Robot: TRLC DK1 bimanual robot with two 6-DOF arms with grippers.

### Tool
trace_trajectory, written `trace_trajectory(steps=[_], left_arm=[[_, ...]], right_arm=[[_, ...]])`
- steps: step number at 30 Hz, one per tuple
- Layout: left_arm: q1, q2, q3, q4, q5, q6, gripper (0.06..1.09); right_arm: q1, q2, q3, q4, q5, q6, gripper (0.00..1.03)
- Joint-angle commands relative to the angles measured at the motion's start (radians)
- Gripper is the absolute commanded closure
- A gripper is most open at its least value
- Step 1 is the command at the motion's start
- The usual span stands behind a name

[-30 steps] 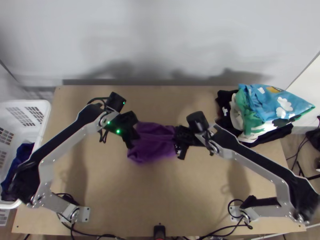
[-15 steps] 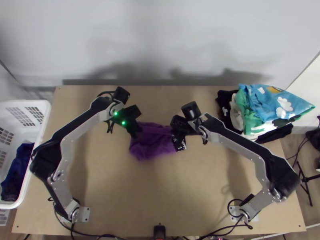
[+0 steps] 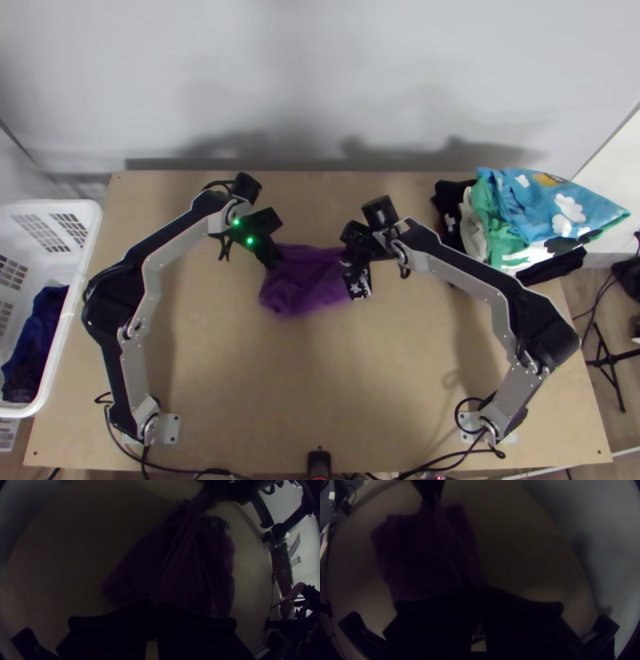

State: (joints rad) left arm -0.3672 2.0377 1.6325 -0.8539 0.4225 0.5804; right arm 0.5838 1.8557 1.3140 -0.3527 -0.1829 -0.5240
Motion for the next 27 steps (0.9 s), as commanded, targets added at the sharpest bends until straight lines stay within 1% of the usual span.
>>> trace_trajectory(steps=[1, 2, 3, 4, 5, 6, 7, 8, 9, 10, 11, 12, 13, 14, 17, 21, 24, 27], left_arm=[[0.002, 0.009, 0.004, 0.001, 0.001, -0.001, 0.93], [-0.003, 0.007, 0.004, 0.000, 0.001, -0.002, 0.92], [-0.006, 0.007, 0.004, 0.000, 0.002, -0.002, 0.90], [-0.010, 0.007, 0.004, 0.000, 0.001, -0.004, 0.81], [-0.015, 0.006, 0.003, 0.000, -0.001, -0.002, 0.66], [-0.018, 0.006, 0.001, 0.001, -0.001, -0.001, 0.55], [-0.021, 0.004, 0.001, 0.003, -0.001, -0.001, 0.43], [-0.021, 0.001, 0.001, 0.009, -0.001, -0.002, 0.30], [-0.022, -0.002, 0.001, 0.016, -0.001, -0.007, 0.21], [-0.022, -0.004, 0.001, 0.023, -0.001, -0.014, 0.17], [-0.022, -0.007, 0.001, 0.027, -0.001, -0.017, 0.14], [-0.022, -0.007, 0.003, 0.030, -0.001, -0.022, 0.11], [-0.021, -0.008, 0.004, 0.036, -0.001, -0.028, 0.11], [-0.018, -0.010, 0.004, 0.042, -0.001, -0.036, 0.10], [-0.003, -0.011, 0.009, 0.059, -0.008, -0.053, 0.10], [0.020, -0.043, 0.012, 0.069, -0.047, -0.056, 0.10], [0.019, -0.089, 0.007, 0.061, -0.047, -0.067, 0.10], [-0.018, -0.146, -0.022, 0.036, -0.047, -0.062, 0.11]], right_arm=[[-0.002, 0.034, 0.036, 0.064, 0.002, -0.001, 0.94], [-0.002, 0.036, 0.042, 0.066, 0.002, 0.002, 0.94], [-0.002, 0.040, 0.050, 0.066, 0.002, 0.005, 0.90], [-0.004, 0.042, 0.053, 0.066, 0.003, 0.009, 0.83], [-0.004, 0.042, 0.056, 0.066, 0.003, 0.009, 0.76], [-0.004, 0.042, 0.056, 0.066, 0.003, 0.012, 0.69], [-0.004, 0.040, 0.054, 0.064, 0.003, 0.015, 0.64], [-0.004, 0.037, 0.050, 0.063, 0.005, 0.022, 0.56], [-0.004, 0.031, 0.045, 0.060, 0.005, 0.027, 0.48], [-0.004, 0.025, 0.039, 0.058, 0.005, 0.032, 0.39], [-0.006, 0.017, 0.033, 0.055, 0.005, 0.035, 0.30], [-0.006, 0.010, 0.028, 0.052, 0.005, 0.041, 0.18], [-0.007, 0.003, 0.025, 0.049, 0.005, 0.053, 0.09], [-0.007, -0.004, 0.024, 0.043, 0.005, 0.056, 0.04], [-0.015, -0.029, 0.018, 0.040, 0.005, 0.062, 0.04], [-0.027, -0.056, 0.021, 0.041, 0.005, 0.084, 0.04], [-0.030, -0.076, 0.018, 0.038, 0.007, 0.099, 0.04], [-0.030, -0.096, 0.004, -0.003, 0.007, 0.108, 0.04]])
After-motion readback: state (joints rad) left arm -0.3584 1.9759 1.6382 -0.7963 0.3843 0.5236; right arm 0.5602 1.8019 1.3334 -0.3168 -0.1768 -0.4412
